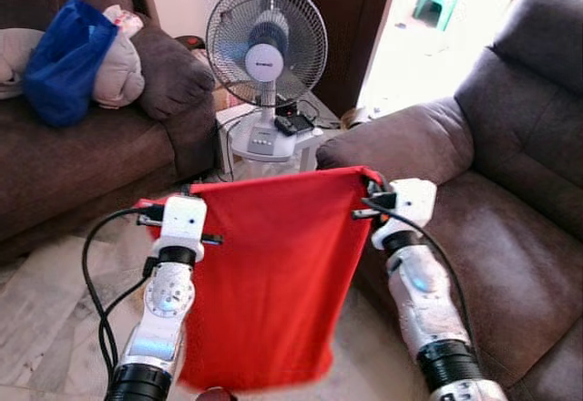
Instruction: Move the pillow to the sofa from floor
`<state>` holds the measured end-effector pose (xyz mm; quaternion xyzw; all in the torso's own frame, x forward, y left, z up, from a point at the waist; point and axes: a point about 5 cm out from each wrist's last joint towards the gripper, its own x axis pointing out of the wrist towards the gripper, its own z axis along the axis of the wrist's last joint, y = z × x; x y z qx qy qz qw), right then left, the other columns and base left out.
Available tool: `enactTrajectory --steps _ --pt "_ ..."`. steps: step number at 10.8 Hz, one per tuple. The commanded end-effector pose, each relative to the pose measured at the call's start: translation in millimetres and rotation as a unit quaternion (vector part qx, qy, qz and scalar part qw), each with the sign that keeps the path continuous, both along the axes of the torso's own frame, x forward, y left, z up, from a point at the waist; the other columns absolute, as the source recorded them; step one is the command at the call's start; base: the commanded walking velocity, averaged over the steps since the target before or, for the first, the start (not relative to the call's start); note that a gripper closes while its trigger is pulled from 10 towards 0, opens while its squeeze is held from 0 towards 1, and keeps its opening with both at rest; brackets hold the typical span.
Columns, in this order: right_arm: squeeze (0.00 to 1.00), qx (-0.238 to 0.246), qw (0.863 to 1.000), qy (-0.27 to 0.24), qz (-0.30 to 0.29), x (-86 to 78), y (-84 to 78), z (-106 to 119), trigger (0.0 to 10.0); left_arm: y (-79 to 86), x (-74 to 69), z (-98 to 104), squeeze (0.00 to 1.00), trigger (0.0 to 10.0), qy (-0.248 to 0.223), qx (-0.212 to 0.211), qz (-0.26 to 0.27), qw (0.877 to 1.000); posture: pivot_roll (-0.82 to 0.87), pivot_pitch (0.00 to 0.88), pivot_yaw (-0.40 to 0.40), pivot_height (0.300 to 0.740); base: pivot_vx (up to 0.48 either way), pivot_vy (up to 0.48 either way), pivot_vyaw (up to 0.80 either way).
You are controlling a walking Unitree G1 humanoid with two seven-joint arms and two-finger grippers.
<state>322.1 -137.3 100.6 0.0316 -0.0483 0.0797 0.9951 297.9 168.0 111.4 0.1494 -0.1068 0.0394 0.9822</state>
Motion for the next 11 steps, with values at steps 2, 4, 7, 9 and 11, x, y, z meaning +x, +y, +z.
enactTrajectory --steps 2,4,7,9,11 --pt "0.0 0.006 0.999 -0.028 -0.044 3.0 -18.5 12 10.0 5.8 1.7 26 0.0 10.0 -0.062 -0.009 0.017 0.998 0.09 0.0 -0.06 0.74 0.0 0.0 0.0" --pt "0.0 0.006 0.998 -0.023 -0.05 5.2 -21.4 12 10.0 4.3 2.9 28 0.0 10.0 -0.062 -0.008 0.015 0.998 0.08 0.0 -0.058 0.74 0.0 0.264 -0.3" --pt "0.0 0.015 0.998 -0.036 -0.054 7.0 -18.5 18 10.0 5.8 5.3 32 0.0 10.0 -0.064 -0.008 0.015 0.998 0.08 0.0 -0.061 0.74 0.0 0.265 -0.25" --pt "0.0 0.023 0.998 -0.031 -0.057 10.3 -14.5 20 10.0 7.5 7.9 35 0.0 10.0 -0.064 -0.008 0.013 0.998 0.09 0.0 -0.065 0.74 0.0 0.266 0.0" --pt "0.0 -0.001 0.997 -0.045 0.07 5.1 12.9 24 10.0 -17.5 14.9 42 0.0 10.0 -0.057 -0.005 -0.092 0.994 0.09 0.0 -0.064 0.74 0.0 0.253 0.0"
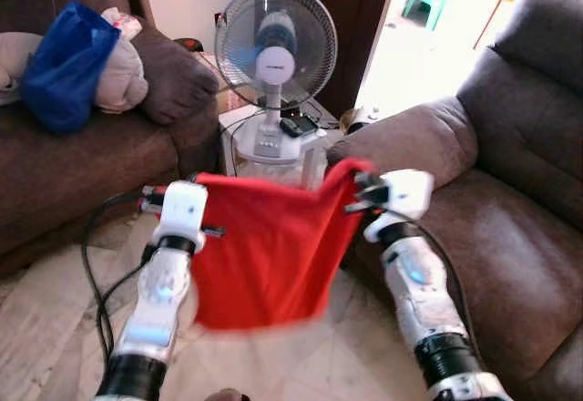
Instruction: Move the pillow to the sofa from floor
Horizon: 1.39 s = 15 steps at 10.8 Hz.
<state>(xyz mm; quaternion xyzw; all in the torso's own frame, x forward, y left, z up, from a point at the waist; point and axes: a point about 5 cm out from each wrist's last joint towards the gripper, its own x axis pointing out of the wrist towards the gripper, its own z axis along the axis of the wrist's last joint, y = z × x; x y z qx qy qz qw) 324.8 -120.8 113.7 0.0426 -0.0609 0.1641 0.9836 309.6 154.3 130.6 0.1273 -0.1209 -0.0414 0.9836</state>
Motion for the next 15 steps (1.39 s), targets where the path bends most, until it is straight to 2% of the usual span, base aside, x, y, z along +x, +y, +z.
enactTrajectory --steps 1,4,6,11,12,15 --pt "0.0 0.01 0.999 -0.029 0.013 1.4 -0.4 15 10.0 -15.4 4.5 31 0.0 10.0 -0.06 -0.006 -0.035 0.998 0.09 0.0 -0.063 0.74 0.0 0.247 0.0" --pt "0.0 0.001 0.999 -0.032 0.023 1.1 -2.3 18 10.0 -13.7 4.0 30 0.0 10.0 -0.053 -0.015 -0.039 0.998 0.09 0.0 -0.061 0.74 0.0 0.242 0.0" --pt "0.0 0.0 1.0 -0.026 -0.01 3.9 -10.9 17 10.0 -9.1 4.3 32 0.0 10.0 -0.052 -0.016 -0.034 0.998 0.09 0.002 -0.06 0.74 0.0 0.122 0.0" --pt "0.0 0.004 0.999 -0.015 -0.039 6.8 -14.8 16 10.0 -9.7 4.3 30 0.0 10.0 -0.044 -0.019 -0.035 0.998 0.09 0.007 -0.059 0.74 0.0 0.371 0.0" --pt "0.0 0.015 0.998 -0.005 -0.054 9.0 -17.4 15 10.0 -8.9 4.4 29 0.0 10.0 -0.042 -0.022 -0.033 0.998 0.09 0.007 -0.059 0.74 0.0 0.394 -0.76" --pt "0.0 0.006 0.998 -0.003 -0.058 9.5 -17.8 15 10.0 -7.0 4.6 29 0.0 10.0 -0.038 -0.03 -0.029 0.998 0.09 0.014 -0.059 0.74 0.0 0.395 -0.75"
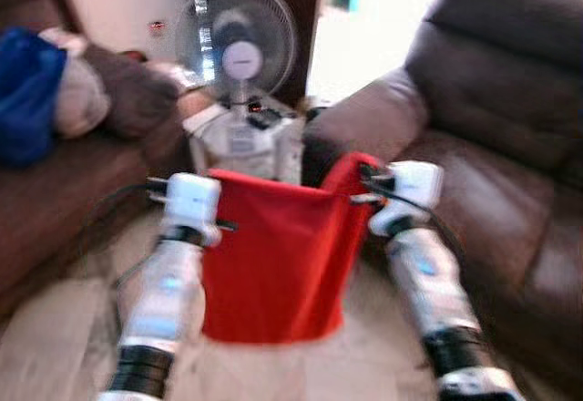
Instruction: Move the pillow to the sofa from floor
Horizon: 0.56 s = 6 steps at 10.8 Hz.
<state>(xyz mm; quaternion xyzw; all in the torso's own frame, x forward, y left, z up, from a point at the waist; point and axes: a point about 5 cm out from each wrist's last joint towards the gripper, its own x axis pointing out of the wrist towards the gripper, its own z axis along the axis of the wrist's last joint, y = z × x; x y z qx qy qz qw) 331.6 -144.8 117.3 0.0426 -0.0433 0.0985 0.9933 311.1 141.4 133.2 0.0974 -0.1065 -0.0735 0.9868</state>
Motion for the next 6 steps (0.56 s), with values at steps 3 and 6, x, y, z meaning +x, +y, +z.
enactTrajectory --steps 3,6 --pt "0.0 0.005 1.0 -0.022 0.008 3.5 8.6 12.1 10.0 7.9 3.4 26.6 0.0 10.0 -0.055 -0.011 0.009 0.998 0.09 0.016 -0.061 0.74 0.0 0.395 -0.75" --pt "0.0 0.003 1.0 -0.022 0.005 3.5 7.6 12.3 10.0 9.3 3.4 27.1 0.0 10.0 -0.055 -0.013 0.011 0.998 0.09 0.014 -0.062 0.74 0.0 0.393 -0.75"
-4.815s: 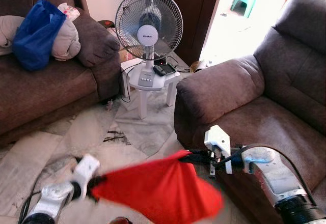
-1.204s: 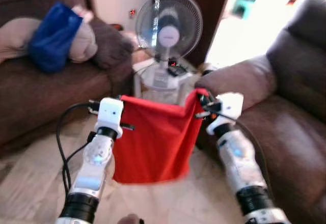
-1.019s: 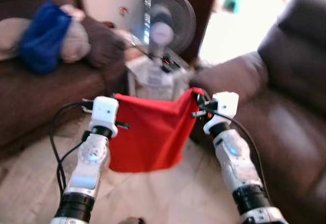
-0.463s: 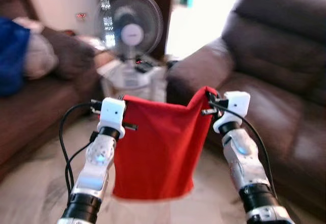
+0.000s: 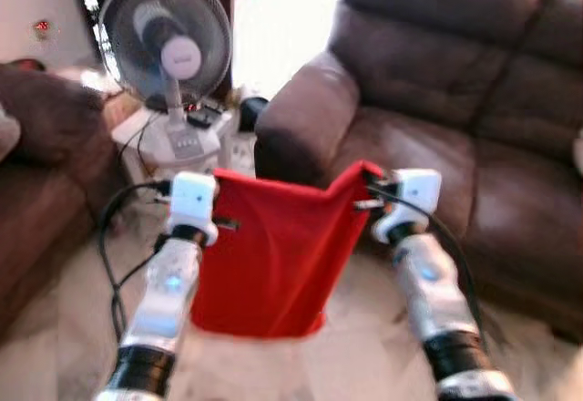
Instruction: Move the pillow to the sofa from floor
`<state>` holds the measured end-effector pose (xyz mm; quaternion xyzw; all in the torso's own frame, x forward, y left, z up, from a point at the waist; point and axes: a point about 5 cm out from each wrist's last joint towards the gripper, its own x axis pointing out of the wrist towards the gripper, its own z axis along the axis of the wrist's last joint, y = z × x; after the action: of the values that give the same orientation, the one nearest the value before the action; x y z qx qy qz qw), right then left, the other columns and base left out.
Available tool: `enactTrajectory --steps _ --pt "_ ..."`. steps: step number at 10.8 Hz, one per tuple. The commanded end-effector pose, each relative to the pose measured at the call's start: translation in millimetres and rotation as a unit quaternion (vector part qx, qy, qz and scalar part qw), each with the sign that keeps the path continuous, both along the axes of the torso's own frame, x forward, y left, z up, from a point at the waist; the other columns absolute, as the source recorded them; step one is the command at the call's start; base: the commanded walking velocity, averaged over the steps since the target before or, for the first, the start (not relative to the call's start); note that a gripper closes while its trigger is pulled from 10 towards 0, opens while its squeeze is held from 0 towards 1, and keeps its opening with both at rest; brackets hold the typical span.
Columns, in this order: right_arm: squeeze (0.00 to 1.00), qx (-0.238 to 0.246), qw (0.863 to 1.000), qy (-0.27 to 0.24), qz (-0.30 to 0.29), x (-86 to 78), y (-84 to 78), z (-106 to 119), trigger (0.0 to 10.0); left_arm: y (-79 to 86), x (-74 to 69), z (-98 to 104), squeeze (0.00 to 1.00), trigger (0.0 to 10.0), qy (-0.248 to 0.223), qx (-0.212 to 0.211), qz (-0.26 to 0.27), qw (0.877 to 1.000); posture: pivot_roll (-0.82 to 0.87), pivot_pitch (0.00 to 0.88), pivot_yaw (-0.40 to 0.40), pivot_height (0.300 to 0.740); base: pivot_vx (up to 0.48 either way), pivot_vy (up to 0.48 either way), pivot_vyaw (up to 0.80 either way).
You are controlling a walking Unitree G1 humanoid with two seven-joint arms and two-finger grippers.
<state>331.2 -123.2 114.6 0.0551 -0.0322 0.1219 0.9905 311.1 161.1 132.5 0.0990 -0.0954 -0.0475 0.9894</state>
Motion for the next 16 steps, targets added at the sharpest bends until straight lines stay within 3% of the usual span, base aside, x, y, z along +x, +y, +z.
enactTrajectory --steps 1,6,12,16 --pt "0.0 -0.007 0.999 -0.033 -0.02 3.9 -13.9 15.1 10.0 -10.2 3.5 27.7 0.0 10.0 -0.064 -0.011 -0.015 0.998 0.09 0.012 -0.062 0.74 0.0 0.394 -0.75" --pt "0.0 -0.008 0.997 -0.042 -0.057 5.8 -21.4 17.8 10.0 -14.3 2.8 28.5 0.0 10.0 -0.063 -0.035 -0.032 0.997 0.09 0.0 -0.062 0.74 0.0 0.069 -0.15" --pt "0.0 -0.011 0.997 -0.038 -0.067 7.0 -20.8 15.1 10.0 -13.3 2.4 25.8 0.0 10.0 -0.052 -0.03 -0.033 0.998 0.09 0.004 -0.064 0.74 0.0 0.0 -0.35" --pt "0.0 -0.012 0.997 -0.045 -0.067 8.0 -20.7 18.7 10.0 -10.3 2.6 28.0 0.0 10.0 -0.057 -0.031 -0.026 0.998 0.09 0.01 -0.068 0.74 0.284 0.0 -0.2"
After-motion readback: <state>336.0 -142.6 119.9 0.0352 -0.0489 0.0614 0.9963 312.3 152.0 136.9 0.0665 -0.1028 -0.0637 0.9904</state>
